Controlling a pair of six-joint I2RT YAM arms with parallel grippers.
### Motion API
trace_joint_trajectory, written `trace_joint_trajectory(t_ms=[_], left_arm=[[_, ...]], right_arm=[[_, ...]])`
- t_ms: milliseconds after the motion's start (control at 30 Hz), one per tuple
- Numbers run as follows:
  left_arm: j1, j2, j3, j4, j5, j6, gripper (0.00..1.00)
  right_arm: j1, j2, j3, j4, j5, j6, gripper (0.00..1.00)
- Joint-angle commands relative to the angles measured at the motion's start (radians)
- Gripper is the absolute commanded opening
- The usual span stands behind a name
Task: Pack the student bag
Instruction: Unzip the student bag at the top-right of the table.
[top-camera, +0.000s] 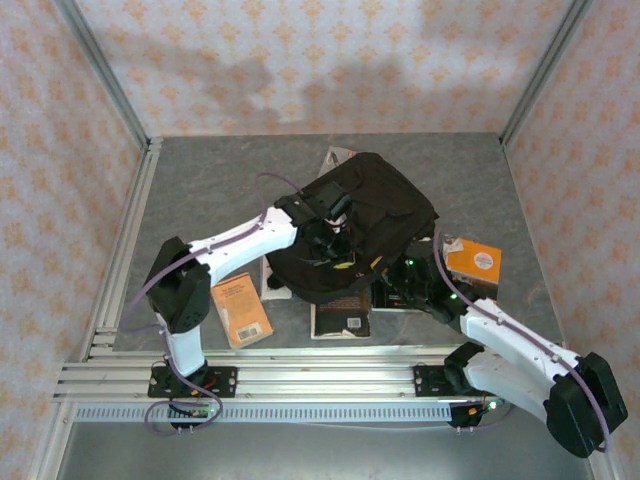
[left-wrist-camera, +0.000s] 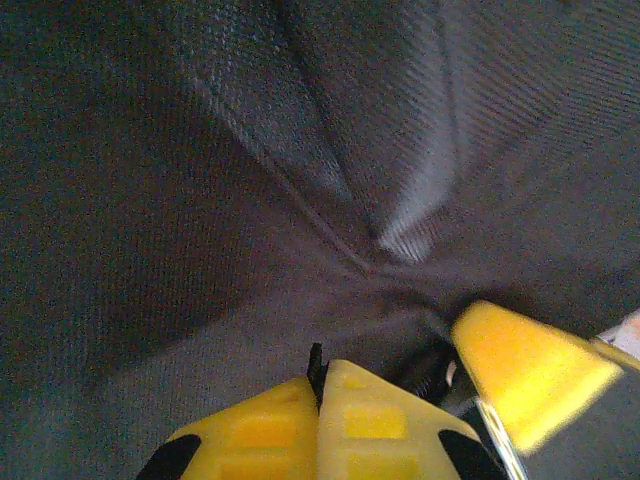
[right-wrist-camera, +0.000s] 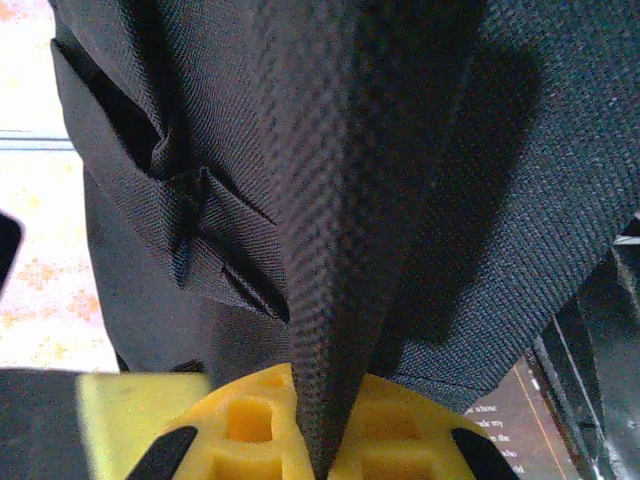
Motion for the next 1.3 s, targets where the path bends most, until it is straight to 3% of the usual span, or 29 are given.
trace_joint_trajectory(t_ms=[0,600,1033,1267], left_arm=[[0.009,-0.068,-0.055,-0.046,-0.043,0.032,0.0],[0.017,-0.227,-0.167,-0.144,-0.1,0.103,0.0],[0.149,-0.363,-0.266,-0.225,-0.144,0.177,0.0],[0.182,-0.398,-0.274,-0.233,-0.147,0.203,0.0]], right_arm=[[0.001,-0.014,0.04,-0.052,0.111,-0.031,0.0],[-0.012,0.073,0.155,-0.224,0.172,-0.131,0.0],[-0.079,0.135,0.242,-0.361,0.18,-0.243,0.0],[-0.148,0.254,0.368,-0.454,0.156,-0.332,0.0]])
